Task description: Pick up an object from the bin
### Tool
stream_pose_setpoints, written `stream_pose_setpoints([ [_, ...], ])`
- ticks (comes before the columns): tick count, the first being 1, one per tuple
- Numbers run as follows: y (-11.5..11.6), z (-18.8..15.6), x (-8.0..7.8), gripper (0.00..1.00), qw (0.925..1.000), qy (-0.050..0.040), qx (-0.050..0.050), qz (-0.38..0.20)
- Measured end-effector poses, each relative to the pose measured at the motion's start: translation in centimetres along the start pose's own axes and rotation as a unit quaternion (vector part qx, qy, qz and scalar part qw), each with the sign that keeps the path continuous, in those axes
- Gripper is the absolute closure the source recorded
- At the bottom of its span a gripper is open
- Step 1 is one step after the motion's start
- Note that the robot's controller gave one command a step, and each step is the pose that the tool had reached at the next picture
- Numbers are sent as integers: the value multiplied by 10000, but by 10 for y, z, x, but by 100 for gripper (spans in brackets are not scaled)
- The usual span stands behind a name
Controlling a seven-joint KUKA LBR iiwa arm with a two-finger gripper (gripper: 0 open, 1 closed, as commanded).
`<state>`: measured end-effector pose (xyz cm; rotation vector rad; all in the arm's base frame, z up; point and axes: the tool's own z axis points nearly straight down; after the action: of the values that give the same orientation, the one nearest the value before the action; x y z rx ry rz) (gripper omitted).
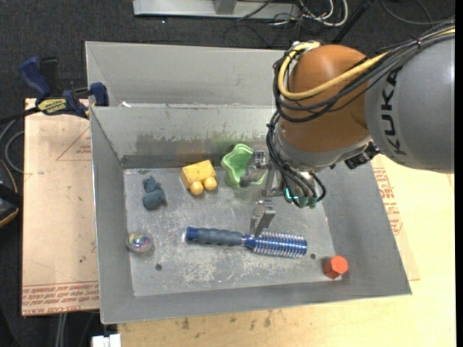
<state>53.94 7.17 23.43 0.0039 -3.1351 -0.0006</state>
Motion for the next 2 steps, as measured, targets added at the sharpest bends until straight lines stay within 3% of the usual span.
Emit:
stream_pose_setpoints([
  [1, -26, 138, 29, 0, 9870, -6, 1, -1610],
  [2, -31, 160, 22, 0, 9959, -56, -18, -906],
])
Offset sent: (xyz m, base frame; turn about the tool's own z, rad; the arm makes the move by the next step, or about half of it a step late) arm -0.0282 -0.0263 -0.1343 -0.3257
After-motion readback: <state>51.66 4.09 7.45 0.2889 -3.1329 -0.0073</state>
